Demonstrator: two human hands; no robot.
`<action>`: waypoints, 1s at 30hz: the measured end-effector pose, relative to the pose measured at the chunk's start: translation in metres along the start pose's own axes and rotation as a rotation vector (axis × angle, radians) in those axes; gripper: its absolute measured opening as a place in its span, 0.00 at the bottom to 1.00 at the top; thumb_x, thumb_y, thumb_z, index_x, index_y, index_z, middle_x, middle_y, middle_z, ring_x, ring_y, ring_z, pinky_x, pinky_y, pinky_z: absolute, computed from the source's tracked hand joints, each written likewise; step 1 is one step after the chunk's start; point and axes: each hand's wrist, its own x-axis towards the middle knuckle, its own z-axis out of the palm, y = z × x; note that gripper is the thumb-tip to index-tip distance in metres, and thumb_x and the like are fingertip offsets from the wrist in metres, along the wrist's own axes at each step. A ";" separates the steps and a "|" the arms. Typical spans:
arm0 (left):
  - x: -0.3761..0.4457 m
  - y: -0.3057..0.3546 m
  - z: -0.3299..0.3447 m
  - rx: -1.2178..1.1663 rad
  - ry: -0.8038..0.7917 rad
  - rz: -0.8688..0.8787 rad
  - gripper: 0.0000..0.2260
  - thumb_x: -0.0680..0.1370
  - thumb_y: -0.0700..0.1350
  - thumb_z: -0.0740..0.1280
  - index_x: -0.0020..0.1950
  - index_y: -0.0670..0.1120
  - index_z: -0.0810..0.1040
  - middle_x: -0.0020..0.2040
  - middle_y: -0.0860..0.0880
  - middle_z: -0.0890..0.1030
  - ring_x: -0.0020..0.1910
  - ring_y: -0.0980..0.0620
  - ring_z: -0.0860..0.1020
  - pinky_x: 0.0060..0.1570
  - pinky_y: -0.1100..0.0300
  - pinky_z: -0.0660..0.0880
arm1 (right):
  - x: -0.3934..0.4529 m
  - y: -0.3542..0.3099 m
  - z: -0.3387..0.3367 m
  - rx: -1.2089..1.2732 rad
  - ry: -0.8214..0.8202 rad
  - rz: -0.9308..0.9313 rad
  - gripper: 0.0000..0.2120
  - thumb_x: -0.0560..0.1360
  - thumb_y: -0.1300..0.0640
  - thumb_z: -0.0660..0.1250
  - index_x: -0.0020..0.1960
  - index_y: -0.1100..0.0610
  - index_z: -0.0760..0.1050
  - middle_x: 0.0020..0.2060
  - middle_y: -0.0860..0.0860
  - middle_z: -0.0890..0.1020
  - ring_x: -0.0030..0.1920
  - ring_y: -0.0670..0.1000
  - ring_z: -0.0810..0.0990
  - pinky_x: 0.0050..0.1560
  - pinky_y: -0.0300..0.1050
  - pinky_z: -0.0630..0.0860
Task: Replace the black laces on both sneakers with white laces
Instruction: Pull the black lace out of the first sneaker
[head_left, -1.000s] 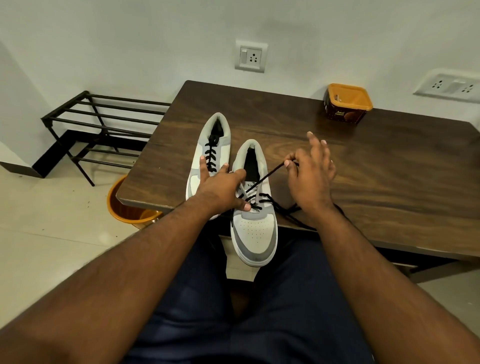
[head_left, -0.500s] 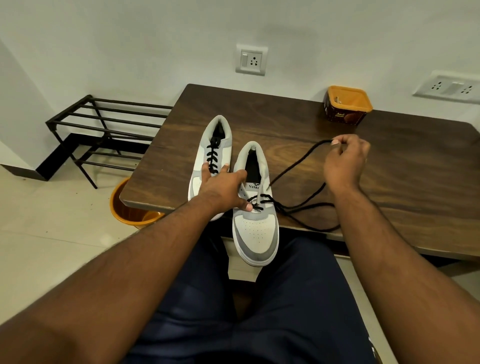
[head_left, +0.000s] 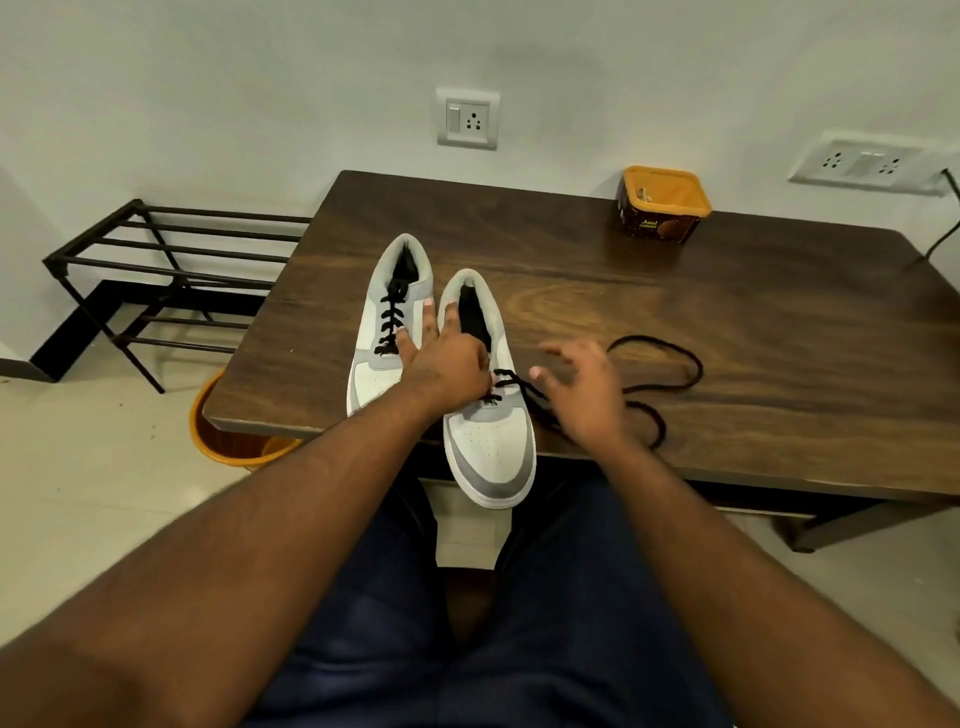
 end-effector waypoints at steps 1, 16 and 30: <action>0.000 0.002 0.001 0.006 0.005 -0.006 0.08 0.77 0.53 0.69 0.51 0.52 0.83 0.81 0.45 0.43 0.78 0.41 0.35 0.71 0.33 0.41 | -0.010 -0.004 0.013 0.040 -0.082 -0.013 0.19 0.74 0.56 0.72 0.64 0.57 0.76 0.57 0.52 0.74 0.58 0.51 0.74 0.59 0.39 0.69; -0.027 0.007 0.049 -0.690 0.465 0.054 0.08 0.77 0.36 0.69 0.38 0.45 0.77 0.80 0.52 0.50 0.59 0.56 0.76 0.53 0.51 0.78 | -0.060 0.008 0.070 0.042 0.237 -0.046 0.25 0.74 0.39 0.61 0.54 0.61 0.78 0.49 0.55 0.79 0.50 0.55 0.77 0.50 0.51 0.76; -0.039 0.007 0.050 -0.850 0.403 -0.104 0.09 0.76 0.47 0.72 0.44 0.42 0.77 0.44 0.48 0.81 0.35 0.59 0.79 0.33 0.72 0.72 | -0.059 0.016 0.073 0.130 0.183 -0.018 0.15 0.76 0.53 0.70 0.58 0.61 0.77 0.53 0.55 0.77 0.54 0.54 0.77 0.52 0.45 0.75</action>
